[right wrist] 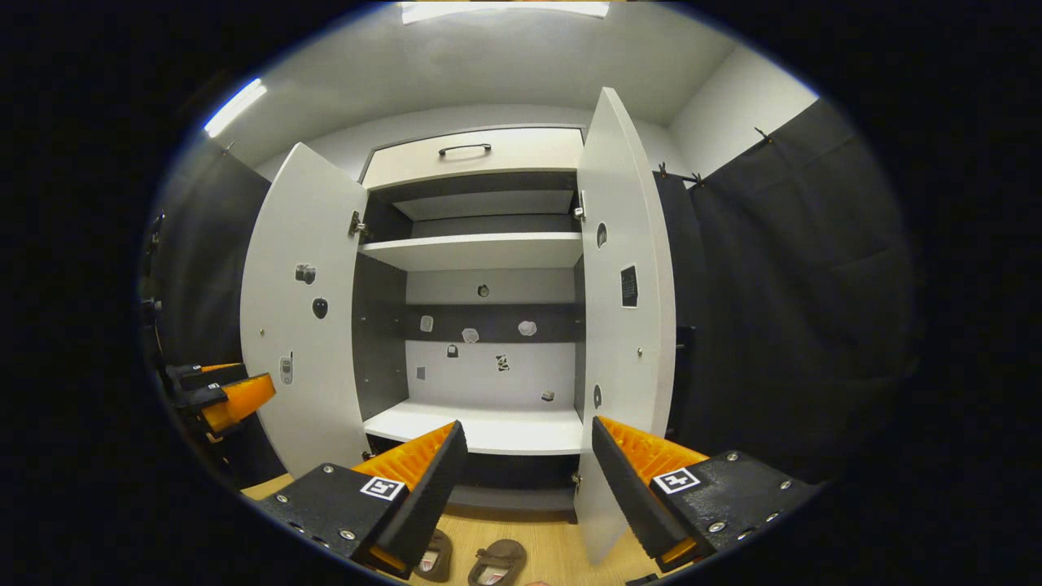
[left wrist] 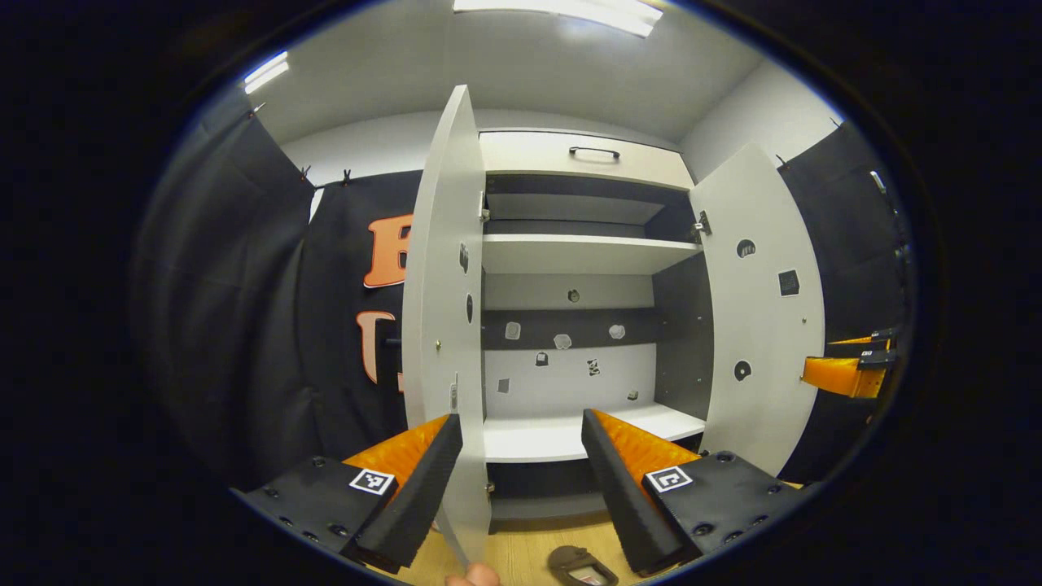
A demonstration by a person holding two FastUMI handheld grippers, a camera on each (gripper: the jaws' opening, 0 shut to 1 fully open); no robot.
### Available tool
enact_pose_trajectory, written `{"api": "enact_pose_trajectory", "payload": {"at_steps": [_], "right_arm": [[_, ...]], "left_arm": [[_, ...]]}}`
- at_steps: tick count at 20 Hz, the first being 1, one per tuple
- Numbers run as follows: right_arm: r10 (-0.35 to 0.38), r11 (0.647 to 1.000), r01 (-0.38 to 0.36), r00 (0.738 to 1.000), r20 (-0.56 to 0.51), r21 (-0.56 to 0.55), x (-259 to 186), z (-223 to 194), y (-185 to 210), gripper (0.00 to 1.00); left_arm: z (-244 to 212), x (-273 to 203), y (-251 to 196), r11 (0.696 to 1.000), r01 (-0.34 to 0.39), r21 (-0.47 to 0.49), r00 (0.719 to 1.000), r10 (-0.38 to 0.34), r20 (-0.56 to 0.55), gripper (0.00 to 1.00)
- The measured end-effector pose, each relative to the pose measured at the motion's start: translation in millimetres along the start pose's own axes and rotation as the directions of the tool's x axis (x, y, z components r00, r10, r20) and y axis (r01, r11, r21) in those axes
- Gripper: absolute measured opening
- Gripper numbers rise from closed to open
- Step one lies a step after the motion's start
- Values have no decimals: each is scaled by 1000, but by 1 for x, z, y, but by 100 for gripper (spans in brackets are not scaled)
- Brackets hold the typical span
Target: Grab one shoe with the right hand and put it into the shoe cabinet, grab the other shoe with the left hand and put it into the shoe cabinet; then close the right door with the right hand and the left door with the left hand.
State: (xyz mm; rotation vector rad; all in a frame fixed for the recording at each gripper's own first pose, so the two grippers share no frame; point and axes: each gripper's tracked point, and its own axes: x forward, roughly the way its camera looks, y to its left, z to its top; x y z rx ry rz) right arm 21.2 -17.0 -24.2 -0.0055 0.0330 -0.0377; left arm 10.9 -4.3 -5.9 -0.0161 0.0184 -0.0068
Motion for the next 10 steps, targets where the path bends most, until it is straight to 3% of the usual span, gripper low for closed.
{"api": "enact_pose_trajectory", "payload": {"at_steps": [4,10], "right_arm": [[-16,999,14,998,-56,-32,6,-36,-4,95],[2,999,-13,977,-212,-49,18,-137,7,95]], "left_arm": [[0,1,-2,1000,-2,-1,1000,2,-1,96],[-4,-1,-8,1000,10,-9,1000,-10,-14,96]]}}
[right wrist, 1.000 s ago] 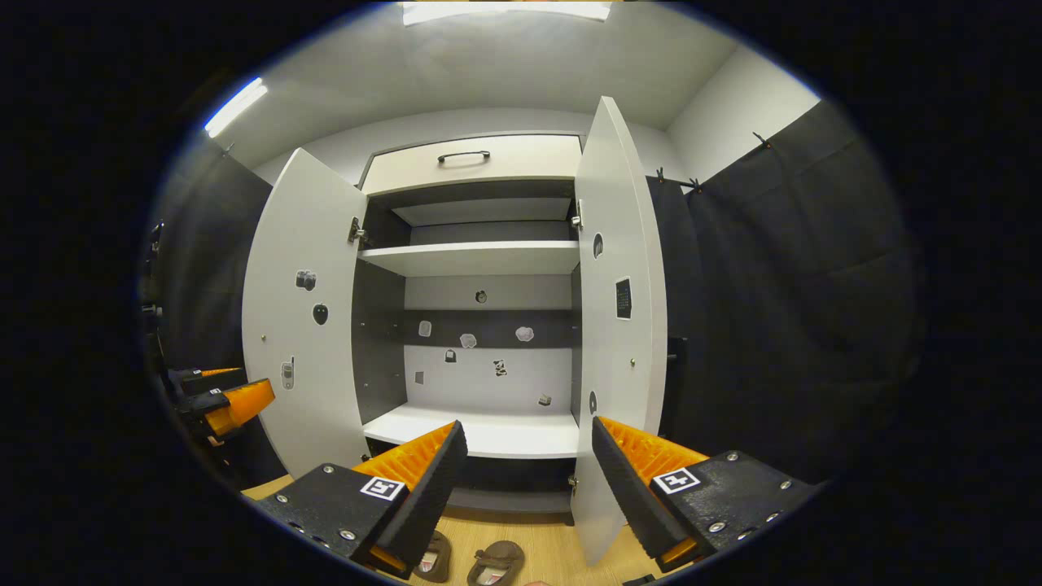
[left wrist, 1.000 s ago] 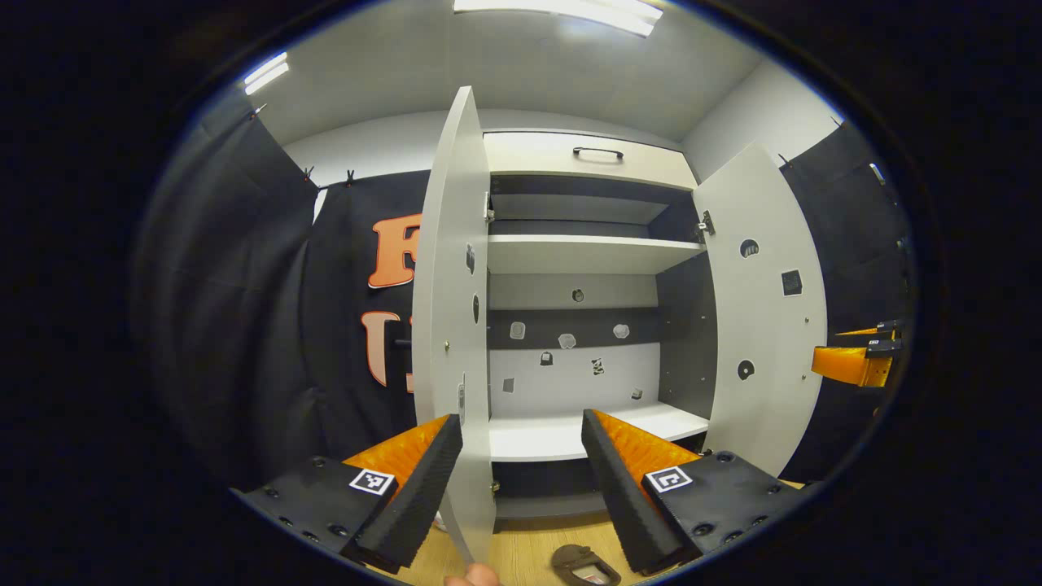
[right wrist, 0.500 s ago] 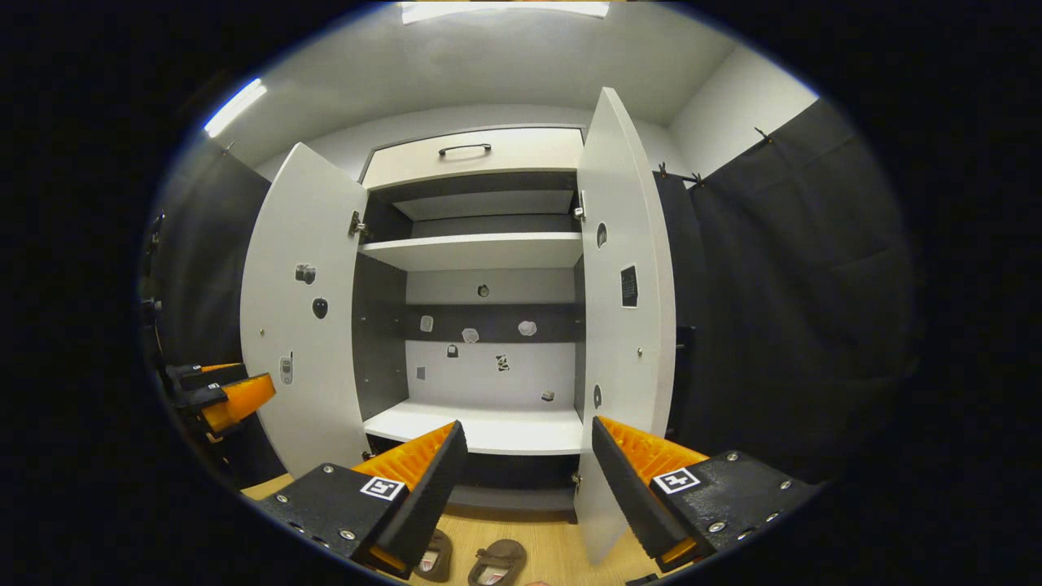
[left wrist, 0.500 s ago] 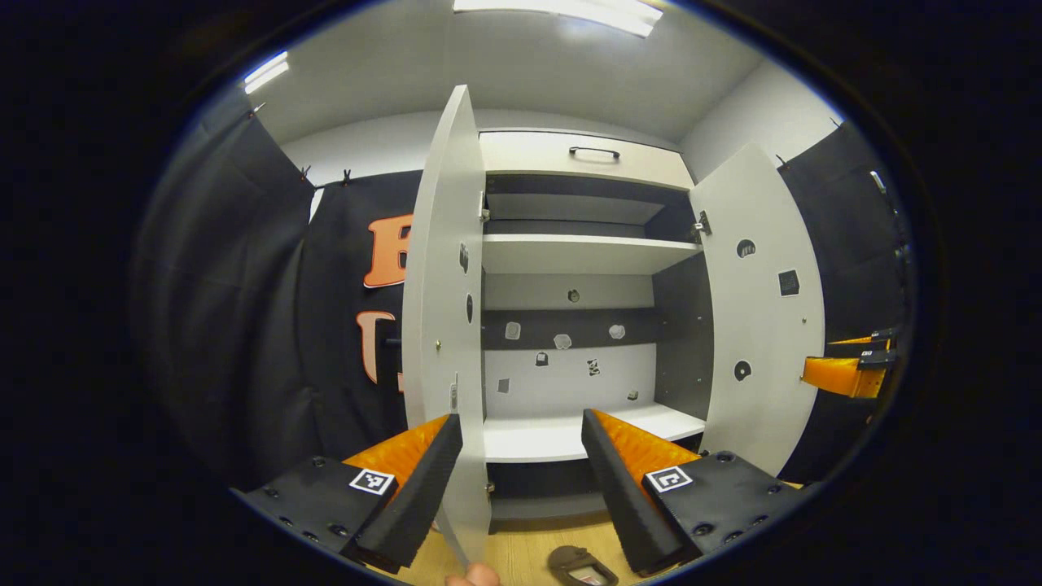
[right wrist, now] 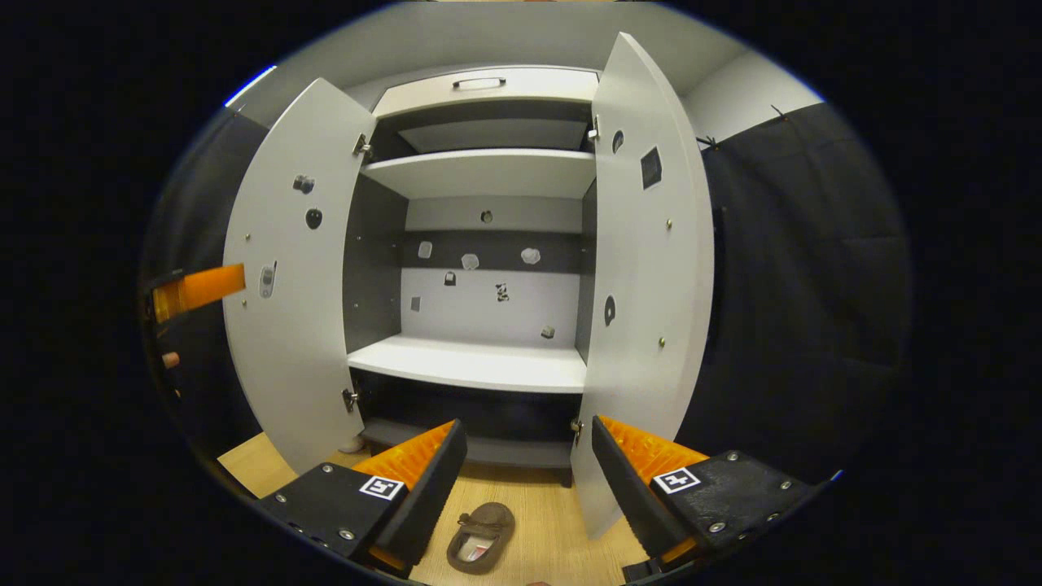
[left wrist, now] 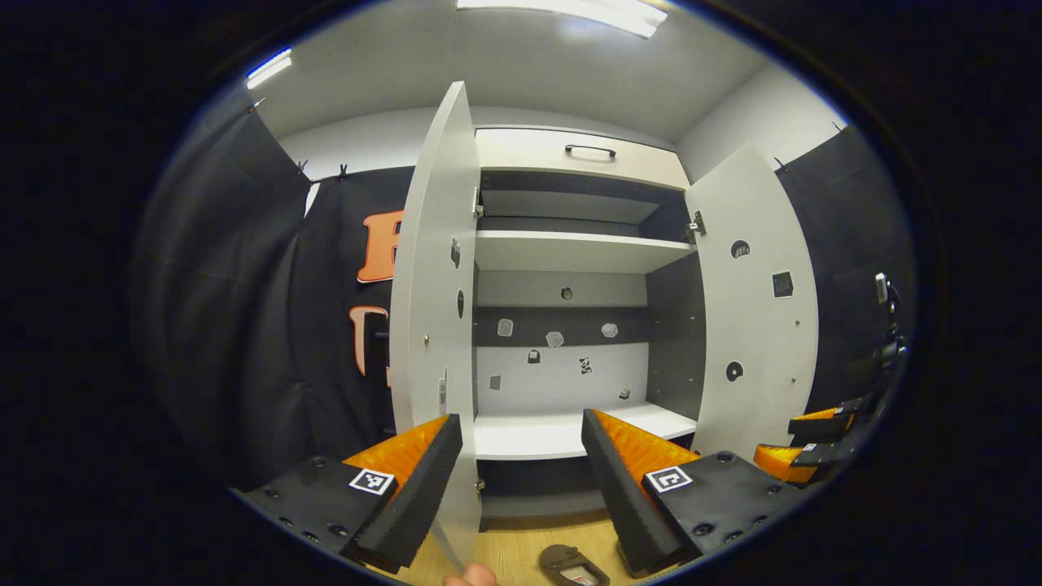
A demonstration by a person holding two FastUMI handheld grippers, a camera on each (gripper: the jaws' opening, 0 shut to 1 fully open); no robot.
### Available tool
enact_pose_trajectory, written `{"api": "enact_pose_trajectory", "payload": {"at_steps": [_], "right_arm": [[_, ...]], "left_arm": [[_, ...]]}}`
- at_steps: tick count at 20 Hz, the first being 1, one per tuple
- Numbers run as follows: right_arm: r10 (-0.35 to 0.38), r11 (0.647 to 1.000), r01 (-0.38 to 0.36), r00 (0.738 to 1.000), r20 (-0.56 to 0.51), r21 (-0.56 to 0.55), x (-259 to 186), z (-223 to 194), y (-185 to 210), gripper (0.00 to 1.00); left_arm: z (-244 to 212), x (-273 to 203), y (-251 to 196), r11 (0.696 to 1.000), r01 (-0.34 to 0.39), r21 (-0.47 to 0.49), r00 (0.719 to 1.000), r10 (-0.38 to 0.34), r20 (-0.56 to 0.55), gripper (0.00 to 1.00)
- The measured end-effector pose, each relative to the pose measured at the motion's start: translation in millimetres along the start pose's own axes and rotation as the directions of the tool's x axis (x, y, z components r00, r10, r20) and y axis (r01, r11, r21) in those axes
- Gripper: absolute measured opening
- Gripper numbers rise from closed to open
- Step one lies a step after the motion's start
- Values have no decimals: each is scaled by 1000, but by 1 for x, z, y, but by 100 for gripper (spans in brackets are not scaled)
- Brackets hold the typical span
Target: Grab one shoe with the right hand and put it into the shoe cabinet, grab the other shoe with the left hand and put it into the shoe cabinet; then close the right door with the right hand and the left door with the left hand.
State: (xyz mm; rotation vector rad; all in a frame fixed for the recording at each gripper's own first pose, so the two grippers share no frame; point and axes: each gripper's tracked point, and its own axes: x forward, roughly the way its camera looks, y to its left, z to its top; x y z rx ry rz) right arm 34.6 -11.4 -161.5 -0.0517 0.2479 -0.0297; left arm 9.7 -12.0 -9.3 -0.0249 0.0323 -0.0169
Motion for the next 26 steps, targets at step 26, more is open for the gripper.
{"api": "enact_pose_trajectory", "payload": {"at_steps": [26], "right_arm": [[24,992,45,847,-531,117,85,-337,33,81]], "left_arm": [[-27,6,14,999,-34,32,998,36,-60,96]]}}
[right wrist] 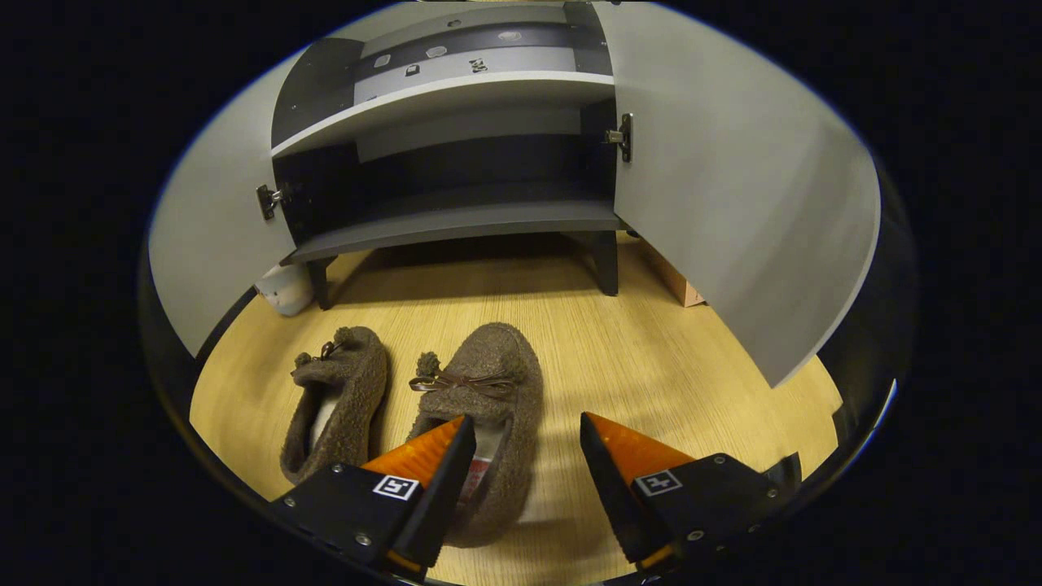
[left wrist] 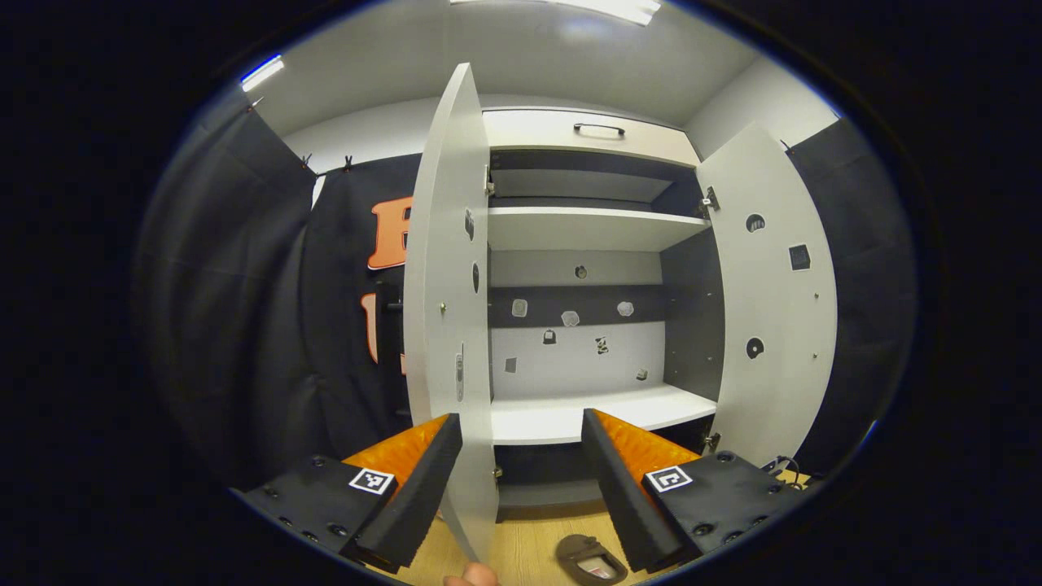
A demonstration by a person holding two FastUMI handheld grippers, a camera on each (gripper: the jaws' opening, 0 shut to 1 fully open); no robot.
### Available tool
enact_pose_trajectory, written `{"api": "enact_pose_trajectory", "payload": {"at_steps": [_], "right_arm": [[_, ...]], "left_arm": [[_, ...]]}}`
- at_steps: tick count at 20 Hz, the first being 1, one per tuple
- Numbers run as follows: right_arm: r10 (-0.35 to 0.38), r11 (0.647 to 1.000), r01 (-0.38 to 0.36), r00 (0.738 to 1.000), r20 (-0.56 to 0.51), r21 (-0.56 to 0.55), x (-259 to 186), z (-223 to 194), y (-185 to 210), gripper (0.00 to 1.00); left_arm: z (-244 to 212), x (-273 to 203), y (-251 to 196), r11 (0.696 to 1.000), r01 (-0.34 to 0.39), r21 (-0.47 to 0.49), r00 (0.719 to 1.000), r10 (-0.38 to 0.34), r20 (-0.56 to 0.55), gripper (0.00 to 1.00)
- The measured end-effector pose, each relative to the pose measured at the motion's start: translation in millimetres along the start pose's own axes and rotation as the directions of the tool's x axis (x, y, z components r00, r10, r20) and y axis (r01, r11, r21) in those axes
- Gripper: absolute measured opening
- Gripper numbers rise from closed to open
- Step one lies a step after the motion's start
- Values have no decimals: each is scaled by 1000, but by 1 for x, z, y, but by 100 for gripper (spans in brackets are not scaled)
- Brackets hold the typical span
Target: Grab one shoe with the right hand and put it into the shoe cabinet, grab the other shoe with the left hand and put it into the shoe cabinet; then close the right door with the right hand and the left door with the left hand.
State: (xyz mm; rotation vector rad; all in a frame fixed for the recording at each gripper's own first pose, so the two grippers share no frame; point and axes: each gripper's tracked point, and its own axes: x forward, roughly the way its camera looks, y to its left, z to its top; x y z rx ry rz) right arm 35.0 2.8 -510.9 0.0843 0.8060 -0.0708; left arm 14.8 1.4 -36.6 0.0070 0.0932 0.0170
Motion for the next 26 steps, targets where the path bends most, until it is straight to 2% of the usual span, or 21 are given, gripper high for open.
{"api": "enact_pose_trajectory", "payload": {"at_steps": [2,3,4,5,6,7,10,15,18,26], "right_arm": [[9,1000,-9,1000,-8,18,2,-2,2,74],[13,1000,-12,1000,-10,24,3,-3,4,65],[14,999,-14,1000,-12,36,5,-2,4,68],[25,998,-24,1000,-17,53,6,-2,6,60],[39,997,-37,999,-26,69,8,-5,9,62],[46,996,-42,998,-41,83,8,-10,11,46],[26,997,-22,998,-50,68,16,-15,5,39],[-5,996,8,999,-39,91,14,-12,-1,6],[10,993,-8,1000,-19,114,5,-2,5,0],[44,985,-64,991,124,158,-39,79,16,0]], "left_arm": [[0,0,-2,1000,5,3,1000,-5,0,96],[-1,0,-3,1000,7,4,1000,-7,0,96],[0,0,-3,1000,7,5,1000,-7,1,96],[0,-1,-3,1000,7,6,1000,-7,1,96],[-1,0,-3,1000,5,7,1000,-5,0,96],[-2,0,-3,1000,4,8,1000,-4,-1,96],[-4,2,-2,1000,3,5,1000,-3,-5,96],[-9,3,0,1000,0,-1,1000,0,-16,96],[-10,1,0,1000,1,-4,1000,-1,-15,96],[-11,-1,-2,1000,6,-7,1000,-6,-7,96]]}}
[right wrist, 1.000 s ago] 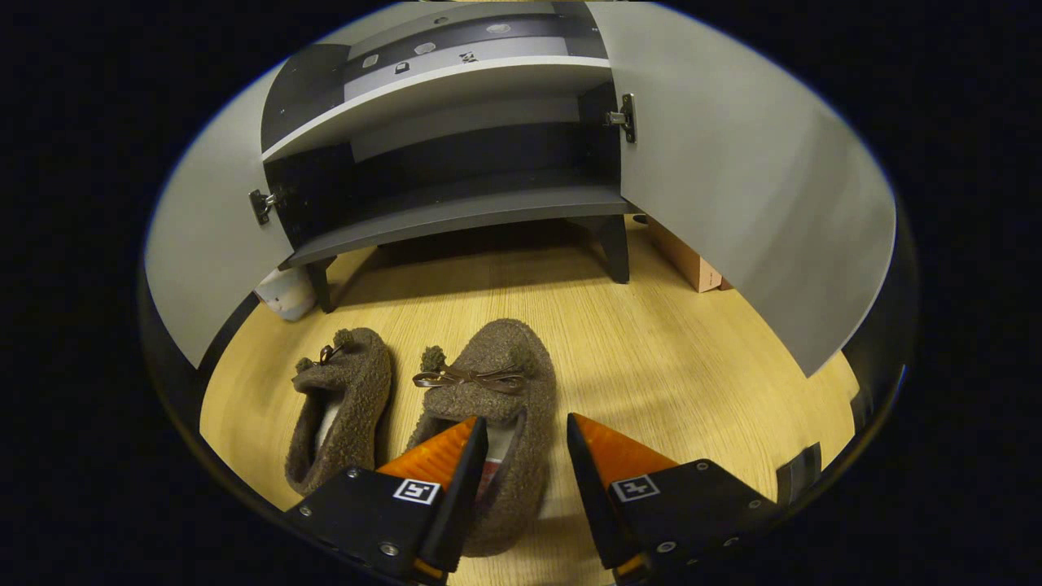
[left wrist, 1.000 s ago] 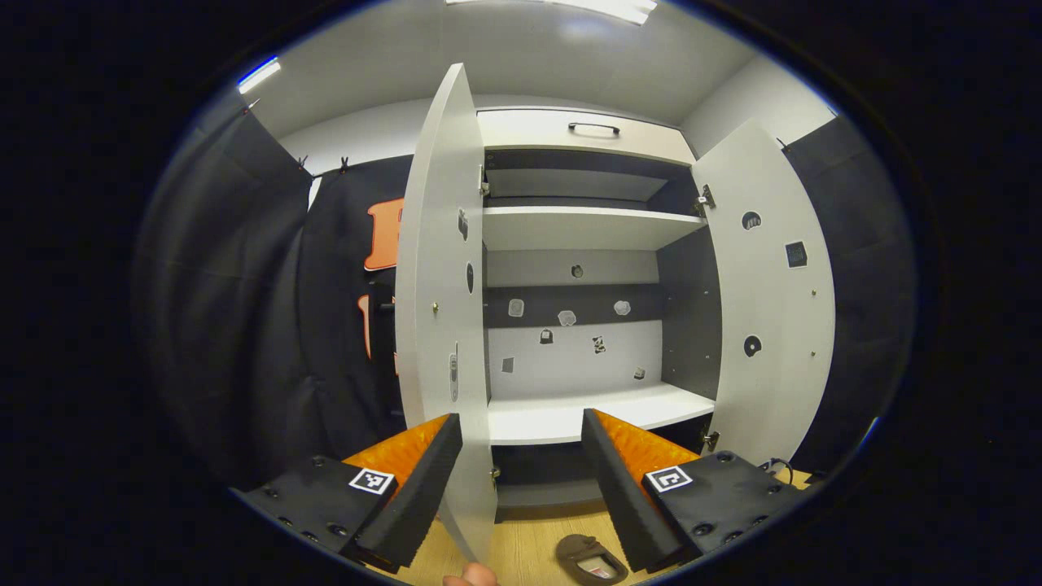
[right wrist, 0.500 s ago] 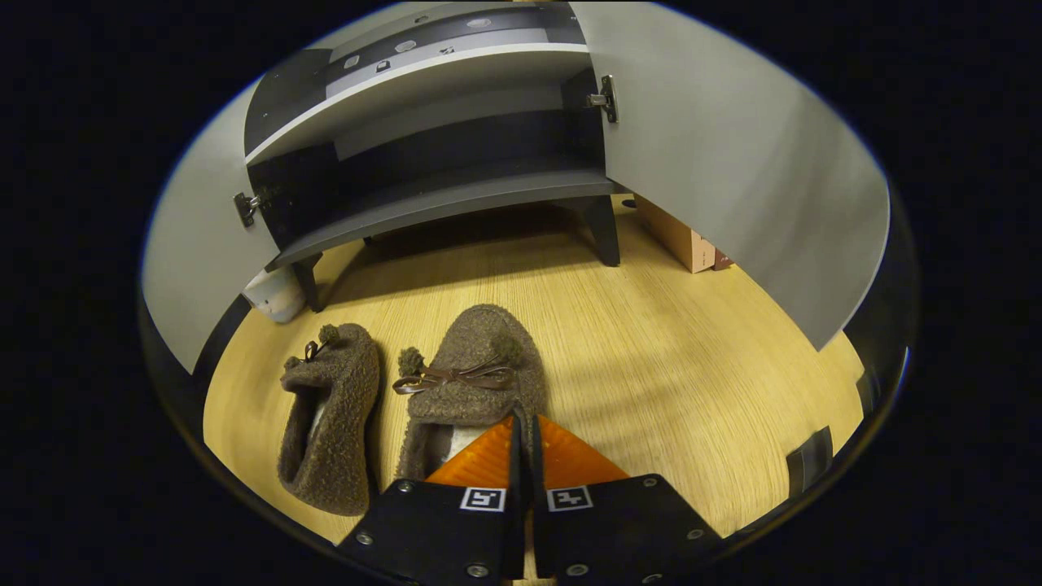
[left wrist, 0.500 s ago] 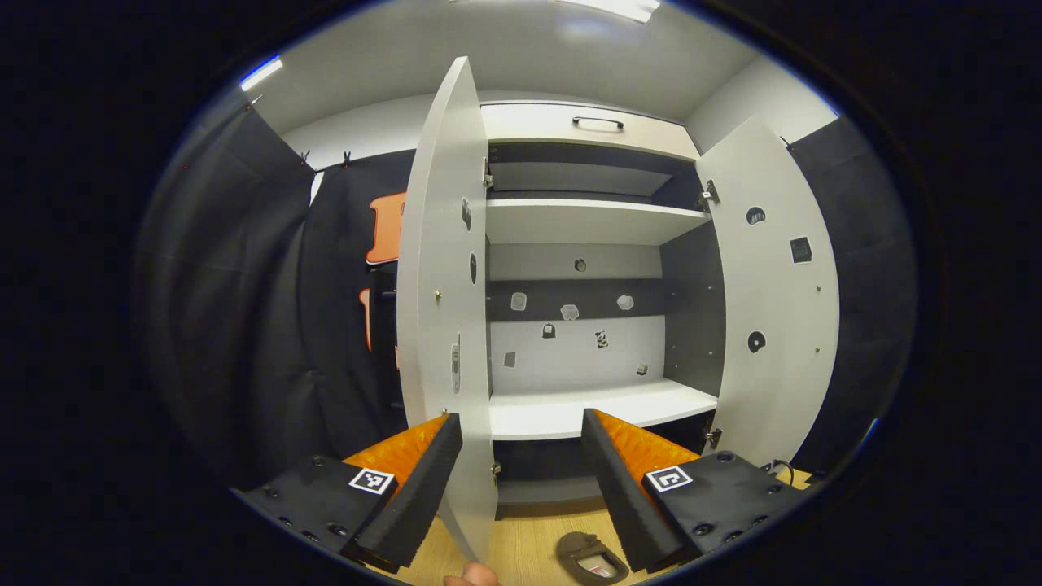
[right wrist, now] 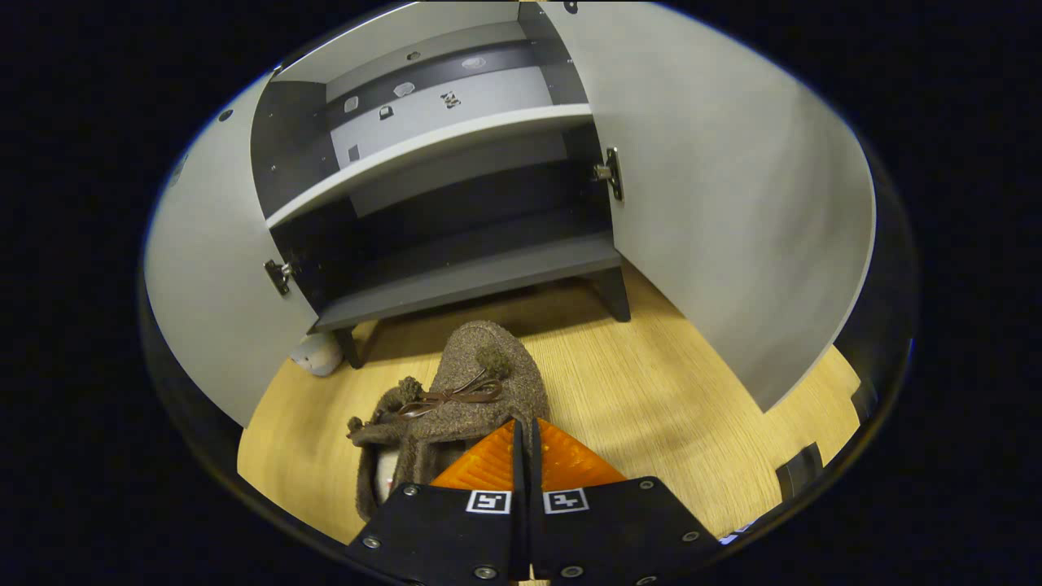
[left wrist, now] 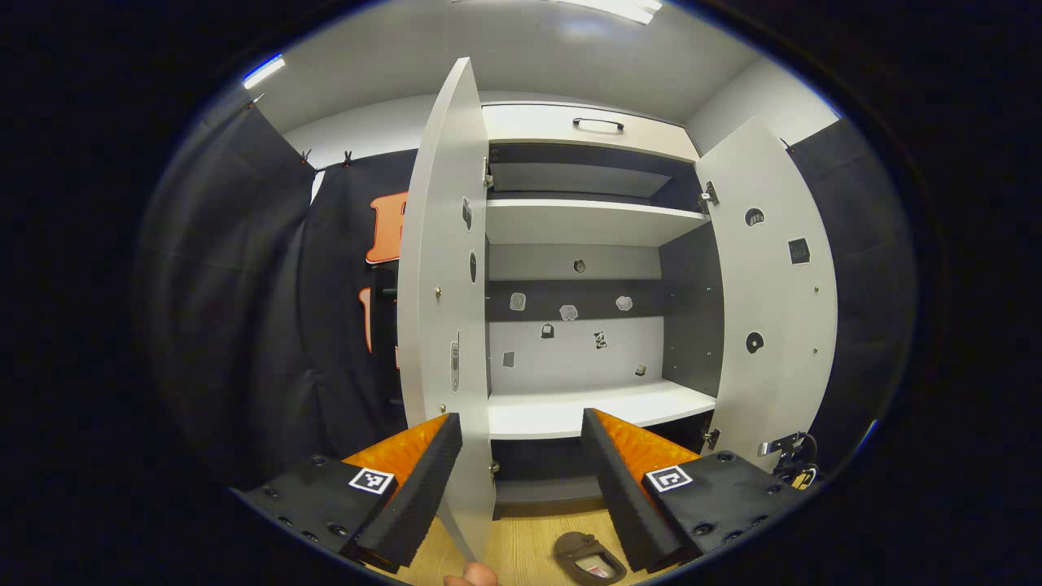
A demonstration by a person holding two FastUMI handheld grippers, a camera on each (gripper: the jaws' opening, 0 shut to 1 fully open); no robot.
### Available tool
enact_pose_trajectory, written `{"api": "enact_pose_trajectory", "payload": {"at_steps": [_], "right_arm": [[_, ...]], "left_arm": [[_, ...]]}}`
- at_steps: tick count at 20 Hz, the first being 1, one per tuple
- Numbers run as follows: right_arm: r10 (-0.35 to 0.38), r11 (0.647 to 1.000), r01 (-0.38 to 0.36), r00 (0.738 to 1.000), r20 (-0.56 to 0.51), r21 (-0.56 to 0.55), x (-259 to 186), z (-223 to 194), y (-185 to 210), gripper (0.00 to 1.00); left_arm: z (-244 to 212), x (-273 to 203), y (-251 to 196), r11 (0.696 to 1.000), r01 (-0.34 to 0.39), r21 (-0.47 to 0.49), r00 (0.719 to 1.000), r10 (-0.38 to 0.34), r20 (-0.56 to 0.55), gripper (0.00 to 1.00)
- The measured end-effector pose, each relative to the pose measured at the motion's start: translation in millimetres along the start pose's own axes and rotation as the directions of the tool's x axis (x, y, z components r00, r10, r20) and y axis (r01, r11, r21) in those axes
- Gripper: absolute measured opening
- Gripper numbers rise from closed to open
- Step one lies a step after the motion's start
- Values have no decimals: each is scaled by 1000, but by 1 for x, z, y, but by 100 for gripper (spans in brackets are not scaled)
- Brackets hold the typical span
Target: Grab one shoe with the right hand and put it into the shoe cabinet, grab the other shoe with the left hand and put it into the shoe cabinet; then close the right door with the right hand and the left door with the left hand.
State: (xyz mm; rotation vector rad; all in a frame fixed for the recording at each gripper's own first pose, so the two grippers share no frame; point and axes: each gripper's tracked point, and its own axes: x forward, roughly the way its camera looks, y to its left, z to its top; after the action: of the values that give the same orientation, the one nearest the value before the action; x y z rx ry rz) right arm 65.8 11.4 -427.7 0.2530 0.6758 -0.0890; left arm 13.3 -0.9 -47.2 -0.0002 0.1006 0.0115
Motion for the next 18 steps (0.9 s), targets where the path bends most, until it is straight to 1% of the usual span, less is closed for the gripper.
{"api": "enact_pose_trajectory", "payload": {"at_steps": [6,11,13,15,18], "right_arm": [[57,998,-56,992,115,-12,-47,81,41,0],[67,998,-62,965,254,-27,-83,171,69,0],[64,998,-59,955,291,-26,-89,205,76,0],[48,999,-40,946,320,-32,-89,236,80,0],[35,999,-28,937,347,-23,-81,278,89,0]], "left_arm": [[3,-2,-2,1000,-8,24,999,7,34,95],[-4,-3,-10,999,25,21,999,-25,33,96],[-8,0,-10,999,22,36,999,-23,35,96],[-13,3,-12,999,32,35,999,-33,28,96],[-16,7,-10,999,36,33,999,-37,30,96]]}}
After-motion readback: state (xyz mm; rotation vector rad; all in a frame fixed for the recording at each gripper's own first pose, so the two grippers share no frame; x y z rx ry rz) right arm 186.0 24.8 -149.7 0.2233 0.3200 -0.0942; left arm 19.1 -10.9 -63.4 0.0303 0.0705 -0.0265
